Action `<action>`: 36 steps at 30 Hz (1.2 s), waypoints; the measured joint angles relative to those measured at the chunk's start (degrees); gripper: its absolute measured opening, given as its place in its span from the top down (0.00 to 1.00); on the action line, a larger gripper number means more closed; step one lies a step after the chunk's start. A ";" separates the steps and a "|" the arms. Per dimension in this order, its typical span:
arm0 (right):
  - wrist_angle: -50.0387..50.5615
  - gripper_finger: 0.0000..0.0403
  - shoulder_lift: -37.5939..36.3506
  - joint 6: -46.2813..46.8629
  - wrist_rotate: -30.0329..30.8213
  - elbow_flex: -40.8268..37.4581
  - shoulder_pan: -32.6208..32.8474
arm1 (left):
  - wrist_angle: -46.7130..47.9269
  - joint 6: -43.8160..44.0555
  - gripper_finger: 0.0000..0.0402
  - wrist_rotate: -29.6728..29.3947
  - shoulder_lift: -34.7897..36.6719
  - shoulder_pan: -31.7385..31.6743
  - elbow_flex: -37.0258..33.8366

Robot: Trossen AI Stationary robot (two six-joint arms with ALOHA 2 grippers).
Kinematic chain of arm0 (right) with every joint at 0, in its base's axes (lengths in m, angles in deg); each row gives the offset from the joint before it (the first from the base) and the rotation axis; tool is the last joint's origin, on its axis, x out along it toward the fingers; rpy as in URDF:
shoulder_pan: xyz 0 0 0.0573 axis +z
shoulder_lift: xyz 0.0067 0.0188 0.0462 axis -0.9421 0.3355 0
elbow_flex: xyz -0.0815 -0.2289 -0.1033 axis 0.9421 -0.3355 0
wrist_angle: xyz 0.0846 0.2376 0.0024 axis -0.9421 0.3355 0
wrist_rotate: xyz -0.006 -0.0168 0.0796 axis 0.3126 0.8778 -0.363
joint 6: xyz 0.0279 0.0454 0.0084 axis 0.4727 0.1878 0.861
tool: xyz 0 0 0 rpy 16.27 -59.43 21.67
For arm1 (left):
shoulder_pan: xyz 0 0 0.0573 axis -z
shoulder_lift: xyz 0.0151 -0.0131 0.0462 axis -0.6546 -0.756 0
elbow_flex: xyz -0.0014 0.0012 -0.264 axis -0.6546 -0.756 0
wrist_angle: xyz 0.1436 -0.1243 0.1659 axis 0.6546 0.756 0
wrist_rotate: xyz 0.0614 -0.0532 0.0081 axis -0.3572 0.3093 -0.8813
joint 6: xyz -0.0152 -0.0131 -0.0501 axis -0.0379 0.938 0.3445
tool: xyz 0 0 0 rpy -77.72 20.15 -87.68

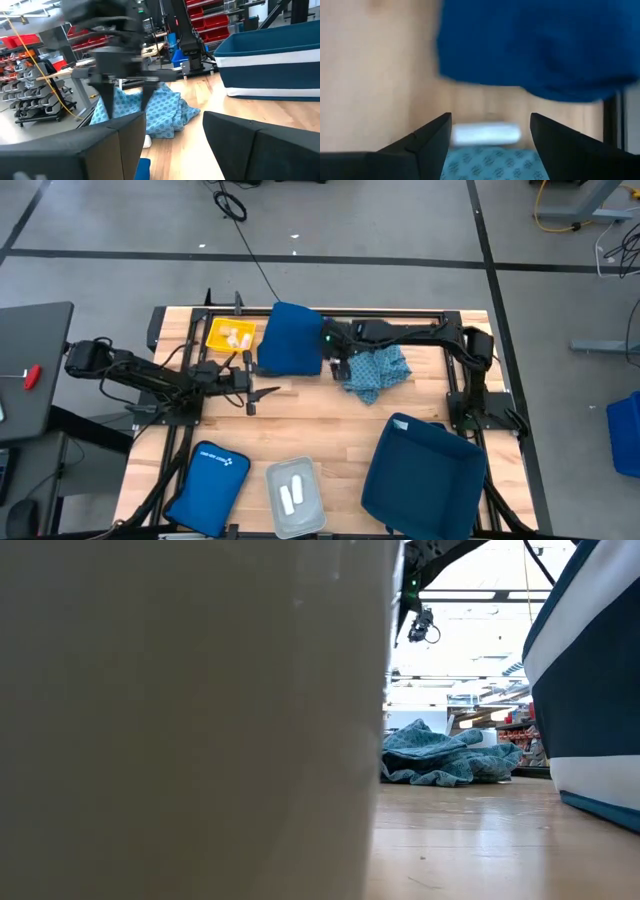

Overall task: Pick & place medical supplies in basket/bin
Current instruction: Put the white bandage into the gray bin

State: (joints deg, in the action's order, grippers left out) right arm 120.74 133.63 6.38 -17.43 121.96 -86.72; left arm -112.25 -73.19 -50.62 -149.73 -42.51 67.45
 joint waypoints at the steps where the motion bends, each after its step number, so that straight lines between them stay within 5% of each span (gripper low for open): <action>1: -1.28 0.32 0.00 3.59 -0.16 0.00 -0.83 | -0.01 -0.02 0.50 0.00 0.00 0.00 0.00; 7: -5.32 0.35 0.02 19.36 -7.37 0.00 -4.32 | -0.01 0.15 0.50 0.00 -0.02 0.02 0.00; 16: -3.50 0.35 1.29 30.51 -5.96 0.02 -5.25 | 0.02 1.26 0.50 0.02 -0.02 0.02 0.00; 36: 1.42 0.35 9.09 32.55 -4.04 0.03 -6.05 | -0.14 1.25 0.50 1.70 -0.02 0.09 0.02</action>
State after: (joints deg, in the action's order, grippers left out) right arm 122.15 142.72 38.93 -21.47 121.99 -92.77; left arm -112.39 -71.95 -48.92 -149.75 -42.43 67.47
